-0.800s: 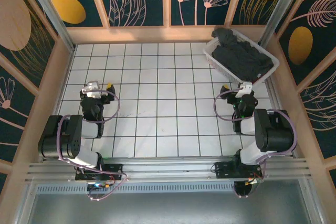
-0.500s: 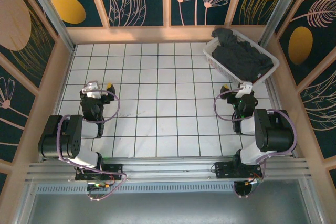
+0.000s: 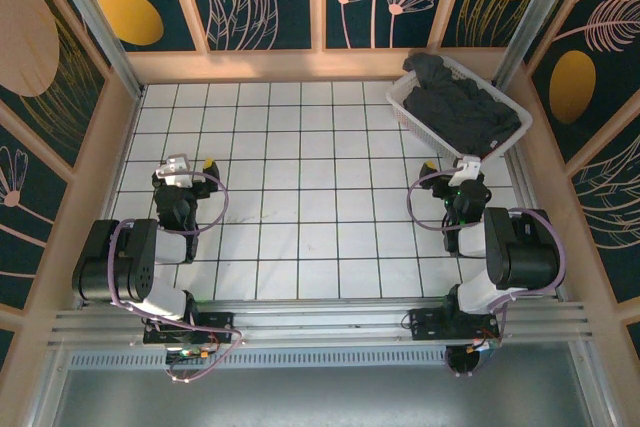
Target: Fold and stack the t-shirts
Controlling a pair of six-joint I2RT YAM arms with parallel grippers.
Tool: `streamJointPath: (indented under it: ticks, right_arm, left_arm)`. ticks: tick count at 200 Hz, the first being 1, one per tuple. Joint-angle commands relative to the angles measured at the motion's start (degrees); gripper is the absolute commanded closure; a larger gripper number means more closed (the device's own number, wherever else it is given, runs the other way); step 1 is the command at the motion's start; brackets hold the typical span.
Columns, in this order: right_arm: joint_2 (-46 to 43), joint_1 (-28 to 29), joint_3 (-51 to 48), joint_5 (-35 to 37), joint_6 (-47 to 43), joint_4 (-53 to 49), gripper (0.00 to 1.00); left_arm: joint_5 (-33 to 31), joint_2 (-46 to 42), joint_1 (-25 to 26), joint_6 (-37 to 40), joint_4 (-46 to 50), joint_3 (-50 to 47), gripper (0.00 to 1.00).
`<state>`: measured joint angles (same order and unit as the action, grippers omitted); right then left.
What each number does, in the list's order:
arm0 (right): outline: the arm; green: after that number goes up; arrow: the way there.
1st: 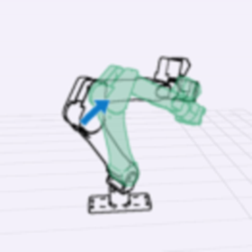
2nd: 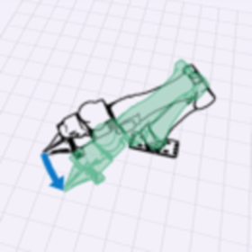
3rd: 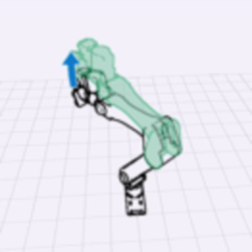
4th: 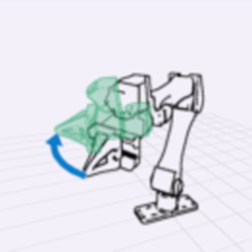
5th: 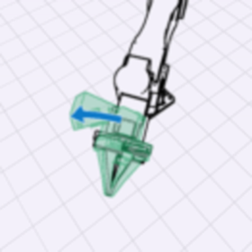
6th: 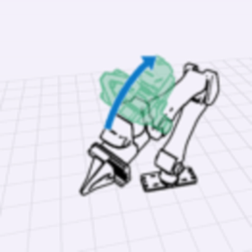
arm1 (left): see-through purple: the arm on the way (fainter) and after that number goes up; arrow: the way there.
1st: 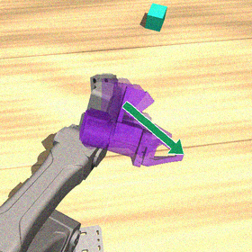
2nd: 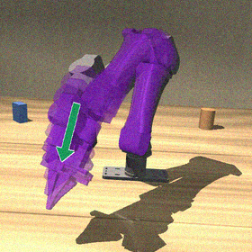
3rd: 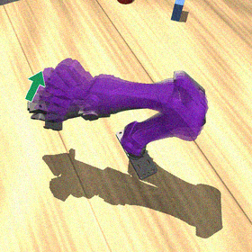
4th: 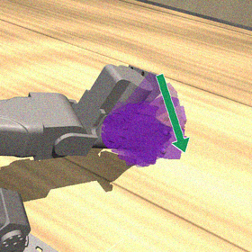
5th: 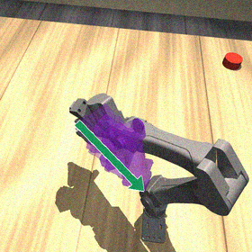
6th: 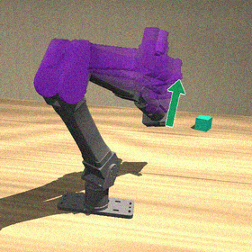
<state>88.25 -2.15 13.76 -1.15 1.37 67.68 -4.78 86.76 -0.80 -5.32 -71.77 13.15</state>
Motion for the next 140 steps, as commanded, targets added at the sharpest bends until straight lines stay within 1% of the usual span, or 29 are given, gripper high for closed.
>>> streamJointPath:
  ticks: [1, 12, 21, 29, 37, 46, 54, 57, 60, 63, 68, 72, 77, 80, 83, 89, 94, 105, 116, 125, 140]
  right_arm:
    - [-0.2, 0.2, -0.2, 0.4, -0.6, 3.5, 0.01]
    - [-0.6, 0.3, -0.2, 0.0, -0.7, 3.4, 0.01]
    - [-3.6, 1.0, 1.1, 1.7, -0.9, -0.6, 0.01]
    - [-8.1, 2.6, 4.1, 7.1, -1.1, -9.1, 0.01]
    - [-13.2, 4.4, 8.1, 11.1, -1.4, -17.6, 0.01]
    - [-19.0, 6.7, 12.2, 15.3, -0.7, -23.9, 0.01]
    - [-23.2, 7.6, 18.0, 18.9, 5.2, -30.7, 0.01]
    - [-24.2, 7.6, 20.6, 19.3, 8.8, -34.8, 0.01]
    - [-25.0, 7.0, 23.7, 19.2, 12.3, -39.9, 0.01]
    - [-25.6, 6.2, 26.8, 18.4, 16.4, -44.9, 0.01]
    - [-26.0, 5.0, 31.8, 16.7, 20.7, -54.0, 0.01]
    - [-26.0, 4.3, 35.2, 17.6, 24.8, -59.9, 0.01]
    - [-25.4, 3.4, 37.5, 18.4, 28.0, -63.3, 0.01]
    - [-25.0, 2.5, 38.6, 16.3, 28.0, -64.0, 0.01]
    - [-24.4, 1.1, 39.7, 13.0, 27.5, -64.2, 0.01]
    - [-22.8, -1.0, 42.4, 7.6, 27.3, -65.4, 0.01]
    - [-20.9, -2.1, 45.4, 5.8, 27.4, -67.8, 0.02]
    - [-15.8, -2.5, 53.3, 7.9, 27.7, -76.8, 0.09]
    - [-10.1, -2.7, 60.0, 9.8, 27.1, -84.5, 0.13]
    - [-6.1, -3.1, 64.4, 9.9, 26.1, -88.8, 0.16]
    - [0.2, -3.9, 69.6, 9.8, 25.3, -95.5, 0.17]
  left_arm:
    - [1.0, 0.1, 0.2, 0.8, -0.2, 0.7, 0.01]
    - [0.5, -0.8, 0.2, 0.6, -0.3, 0.6, 0.01]
    - [-0.4, -4.0, 0.2, 0.7, 4.5, 1.8, 0.01]
    - [-2.4, -8.1, 0.5, 0.5, 12.5, 4.4, 0.01]
    - [-6.2, -12.4, 1.2, -1.0, 19.5, 7.4, 0.01]
    - [-8.1, -16.6, 2.0, -2.1, 22.5, 10.0, 0.01]
    - [-10.9, -20.2, 3.2, -3.5, 24.0, 12.5, 0.01]
    - [-12.2, -21.4, 3.4, -4.9, 25.3, 13.8, 0.01]
    - [-13.4, -22.2, 3.4, -8.5, 27.5, 15.8, 0.01]
    - [-14.9, -23.1, 3.4, -12.6, 32.5, 18.3, 0.01]
    - [-18.0, -23.7, 3.3, -19.3, 42.5, 23.3, 0.01]
    - [-19.5, -23.8, 3.3, -24.3, 50.7, 27.4, 0.01]
    - [-21.9, -23.3, 3.3, -30.5, 60.2, 32.3, 0.01]
    - [-22.9, -22.9, 3.3, -33.7, 64.0, 34.2, 0.01]
    - [-23.0, -22.2, 3.3, -35.8, 65.9, 35.7, 0.01]
    - [-19.9, -20.9, 2.9, -37.2, 66.1, 37.4, 0.01]
    - [-15.8, -19.6, 2.7, -37.5, 65.8, 38.7, 0.01]
    - [-7.3, -15.9, 2.6, -38.9, 67.5, 42.2, 0.01]
    - [0.8, -11.5, 3.2, -41.2, 69.7, 47.9, 0.01]
    - [4.3, -8.5, 4.9, -41.9, 71.7, 50.8, 0.01]
    - [7.1, -5.5, 9.2, -40.5, 73.8, 54.0, 0.01]
